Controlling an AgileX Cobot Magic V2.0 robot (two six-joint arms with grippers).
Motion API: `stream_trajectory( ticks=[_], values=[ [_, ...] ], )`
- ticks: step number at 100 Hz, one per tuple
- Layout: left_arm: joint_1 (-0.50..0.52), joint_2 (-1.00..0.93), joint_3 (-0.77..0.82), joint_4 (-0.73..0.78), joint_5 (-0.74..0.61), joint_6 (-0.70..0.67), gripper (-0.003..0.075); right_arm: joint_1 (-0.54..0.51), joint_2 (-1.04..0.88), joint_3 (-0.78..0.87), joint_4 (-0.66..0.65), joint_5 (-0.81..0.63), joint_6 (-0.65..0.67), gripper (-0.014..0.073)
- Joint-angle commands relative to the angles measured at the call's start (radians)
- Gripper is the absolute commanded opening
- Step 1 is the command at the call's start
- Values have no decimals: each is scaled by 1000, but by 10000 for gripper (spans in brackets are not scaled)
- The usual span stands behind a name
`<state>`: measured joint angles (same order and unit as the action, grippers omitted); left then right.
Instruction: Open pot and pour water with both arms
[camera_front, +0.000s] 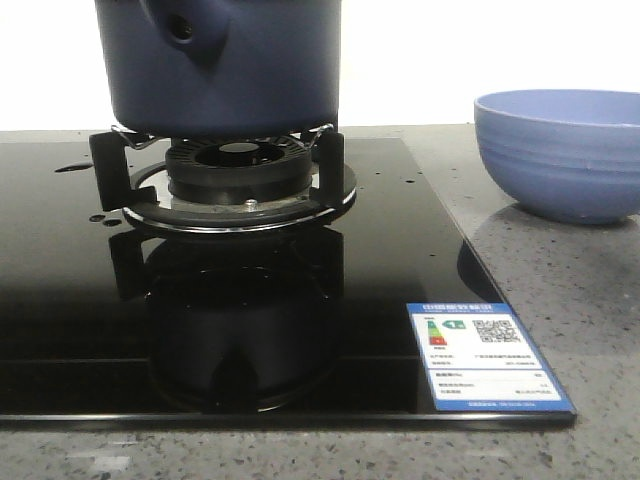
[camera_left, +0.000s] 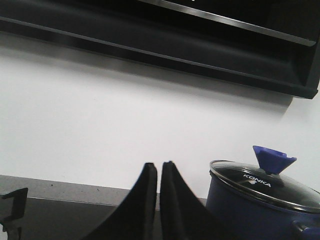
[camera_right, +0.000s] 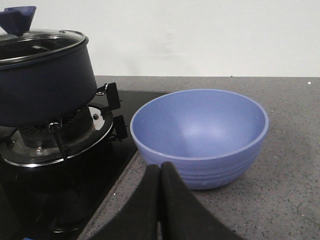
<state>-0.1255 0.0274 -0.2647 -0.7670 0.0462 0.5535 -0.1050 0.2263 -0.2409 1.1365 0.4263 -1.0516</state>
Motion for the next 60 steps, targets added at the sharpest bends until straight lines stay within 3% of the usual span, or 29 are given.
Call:
stream_trajectory(
  ticks=[1, 25, 34, 43, 60],
  values=[
    [3, 12, -24, -9, -54, -9, -20, -3, 6, -27, 35, -39, -13, -63],
    [3, 12, -19, 1, -54, -9, -20, -3, 6, -27, 35, -39, -13, -63],
    [3, 12, -15, 222, -12, -61, -20, -3, 6, -27, 35, -39, -13, -63],
    [25, 12, 12, 455, 24, -258, -20, -3, 6, -27, 35, -39, -13, -63],
    [97, 5, 147, 556, -2, -389, -20, -3, 6, -27, 35, -39, -13, -63]
  ],
)
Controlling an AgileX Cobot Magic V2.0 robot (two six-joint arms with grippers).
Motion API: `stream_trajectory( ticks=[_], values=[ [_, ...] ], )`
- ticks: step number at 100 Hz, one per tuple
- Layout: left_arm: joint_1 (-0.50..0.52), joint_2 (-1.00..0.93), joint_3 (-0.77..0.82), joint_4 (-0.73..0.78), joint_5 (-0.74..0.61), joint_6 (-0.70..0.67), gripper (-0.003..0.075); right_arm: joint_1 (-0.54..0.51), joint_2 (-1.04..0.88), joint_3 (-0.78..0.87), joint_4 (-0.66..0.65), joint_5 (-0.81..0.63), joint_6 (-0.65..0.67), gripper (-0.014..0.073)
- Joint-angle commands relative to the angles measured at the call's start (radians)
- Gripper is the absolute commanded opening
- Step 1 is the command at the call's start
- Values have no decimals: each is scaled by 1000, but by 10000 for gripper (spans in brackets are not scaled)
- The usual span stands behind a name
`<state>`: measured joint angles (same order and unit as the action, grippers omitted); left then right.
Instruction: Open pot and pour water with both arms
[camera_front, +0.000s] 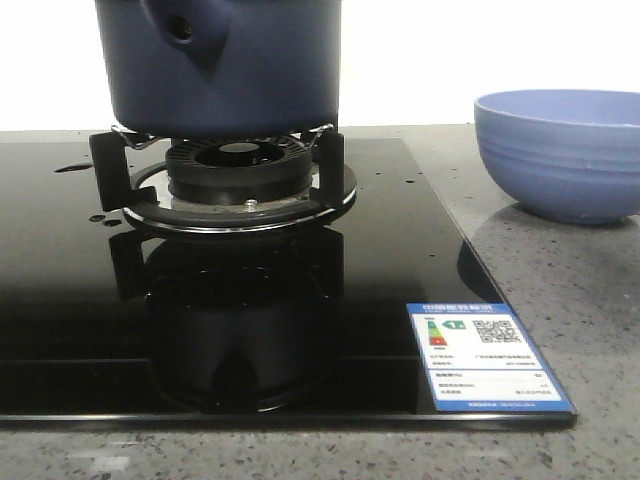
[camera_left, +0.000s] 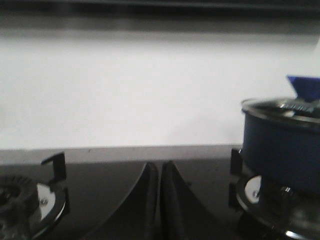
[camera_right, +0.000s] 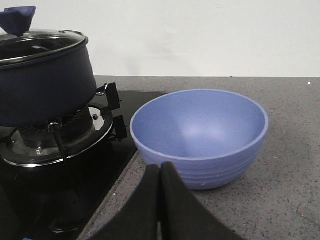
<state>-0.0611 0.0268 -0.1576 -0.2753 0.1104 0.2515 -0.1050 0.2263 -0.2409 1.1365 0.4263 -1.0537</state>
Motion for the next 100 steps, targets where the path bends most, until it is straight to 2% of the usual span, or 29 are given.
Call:
stream_trajectory(
  ticks=[1, 11, 19, 23, 100],
  values=[
    [33, 5, 47, 76, -67, -103, -20, -3, 6, -27, 35, -39, -11, -63],
    [41, -39, 138, 165, -78, -213, -20, -3, 6, -27, 35, -39, -11, -63],
    [39, -60, 193, 176, -103, -262, -20, -3, 6, -27, 35, -39, -11, -63],
    [39, -60, 191, 181, -41, -262, -20, -3, 4, -27, 35, -39, -11, -63],
    [39, -60, 191, 139, -50, -262, -20, -3, 8, -27, 35, -41, -11, -63]
  ],
)
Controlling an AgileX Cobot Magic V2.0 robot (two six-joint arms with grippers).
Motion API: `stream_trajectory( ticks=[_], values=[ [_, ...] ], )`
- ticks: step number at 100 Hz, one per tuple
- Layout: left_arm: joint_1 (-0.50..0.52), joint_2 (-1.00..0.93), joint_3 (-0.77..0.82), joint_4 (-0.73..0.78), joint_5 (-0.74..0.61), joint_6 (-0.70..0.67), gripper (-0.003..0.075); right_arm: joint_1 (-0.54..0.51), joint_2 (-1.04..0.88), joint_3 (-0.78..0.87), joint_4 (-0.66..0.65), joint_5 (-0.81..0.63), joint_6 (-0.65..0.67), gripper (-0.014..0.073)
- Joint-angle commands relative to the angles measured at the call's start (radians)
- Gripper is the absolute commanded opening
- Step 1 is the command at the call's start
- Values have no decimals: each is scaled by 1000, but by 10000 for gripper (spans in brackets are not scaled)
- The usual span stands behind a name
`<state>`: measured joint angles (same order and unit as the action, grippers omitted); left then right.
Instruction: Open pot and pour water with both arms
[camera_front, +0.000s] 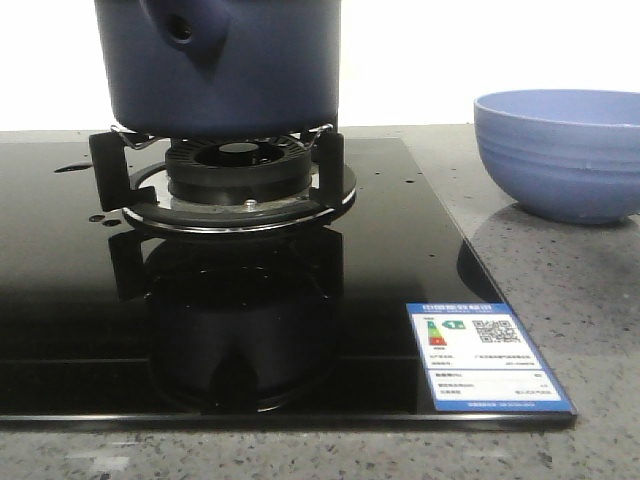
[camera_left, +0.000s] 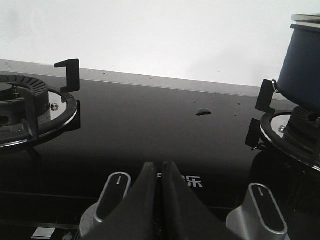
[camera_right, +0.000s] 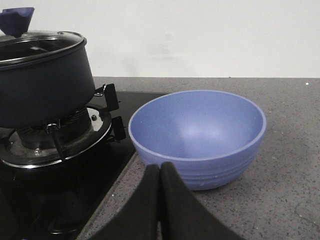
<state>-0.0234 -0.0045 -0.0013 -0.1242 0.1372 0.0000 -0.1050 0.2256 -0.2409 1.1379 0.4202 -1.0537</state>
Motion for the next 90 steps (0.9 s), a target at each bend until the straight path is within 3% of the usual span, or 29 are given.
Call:
stream_trajectory(
  ticks=[1, 51, 54, 60, 73, 80, 90],
  values=[
    [1, -29, 35, -12, -77, -11, -20, -3, 9, -27, 33, -35, -11, -63],
    [1, -27, 35, -12, -77, -11, -20, -3, 11, -30, -12, -45, -1, -63],
    [1, -27, 35, -12, -77, -11, -20, -3, 11, -31, -68, -56, 39, -63],
    [1, -27, 35, -12, -77, -11, -20, -3, 11, -36, -205, -112, 244, -63],
    [1, -27, 35, -12, -77, -11, -20, -3, 11, -34, -765, -227, 787, -63],
    [1, -27, 35, -12, -77, -11, -20, -3, 11, -14, -963, -293, 918, -63],
    [1, -27, 35, -12, -77, -11, -20, -3, 11, 64, -1103, -451, 964, -63]
  ],
)
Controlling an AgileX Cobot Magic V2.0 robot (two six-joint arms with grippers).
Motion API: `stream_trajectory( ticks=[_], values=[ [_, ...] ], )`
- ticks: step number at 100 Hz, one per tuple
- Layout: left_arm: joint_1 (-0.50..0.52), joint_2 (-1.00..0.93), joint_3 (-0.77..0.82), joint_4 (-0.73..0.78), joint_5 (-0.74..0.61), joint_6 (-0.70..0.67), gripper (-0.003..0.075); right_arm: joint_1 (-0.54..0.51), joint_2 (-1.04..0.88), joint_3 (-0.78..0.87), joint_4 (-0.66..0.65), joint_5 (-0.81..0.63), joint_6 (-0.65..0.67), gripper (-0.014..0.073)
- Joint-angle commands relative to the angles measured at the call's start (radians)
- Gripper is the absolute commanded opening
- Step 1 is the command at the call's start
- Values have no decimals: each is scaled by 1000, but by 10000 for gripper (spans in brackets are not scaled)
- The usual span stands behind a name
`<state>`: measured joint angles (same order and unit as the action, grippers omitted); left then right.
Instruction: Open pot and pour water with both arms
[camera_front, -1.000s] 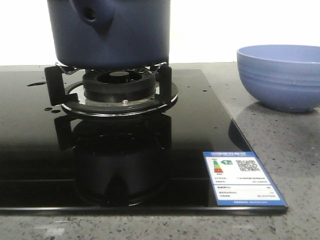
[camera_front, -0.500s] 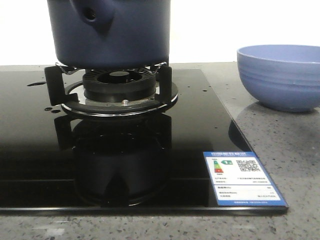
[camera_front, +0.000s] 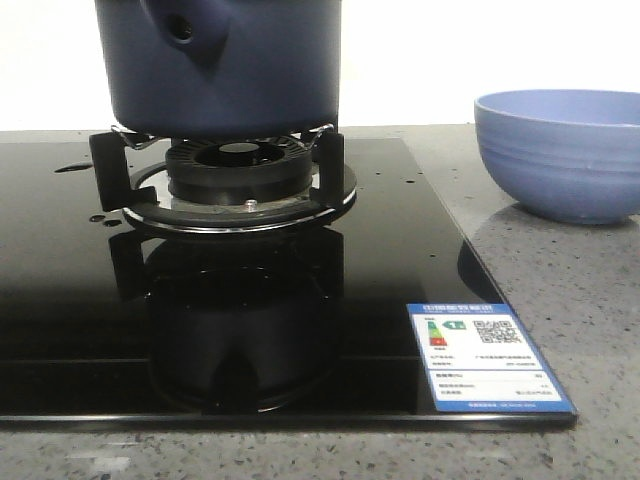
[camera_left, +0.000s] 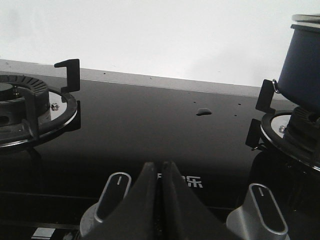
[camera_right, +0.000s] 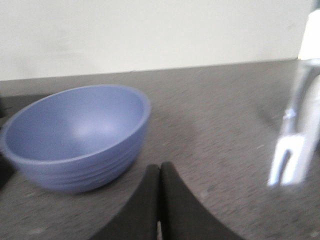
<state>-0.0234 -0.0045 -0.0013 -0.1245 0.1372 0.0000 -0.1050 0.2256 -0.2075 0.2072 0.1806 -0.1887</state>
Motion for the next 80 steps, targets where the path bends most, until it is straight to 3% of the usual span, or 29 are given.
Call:
stream_trajectory(
  ticks=[1, 9, 31, 41, 80],
  values=[
    [1, -27, 35, -12, -77, -11, -20, -3, 11, 36, -185, -223, 99, -63],
    [1, -27, 35, -12, -77, -11, -20, -3, -4, 101, -207, -311, 99, -63],
    [1, -27, 35, -12, -77, -11, -20, 22, -164, 244, -207, -303, 103, -63],
    [1, -27, 35, -12, -77, -11, -20, 22, -258, 241, -207, -181, 107, -63],
    [1, -25, 35, -12, -77, -11, -20, 65, -254, 243, -235, -144, 107, -63]
  ],
)
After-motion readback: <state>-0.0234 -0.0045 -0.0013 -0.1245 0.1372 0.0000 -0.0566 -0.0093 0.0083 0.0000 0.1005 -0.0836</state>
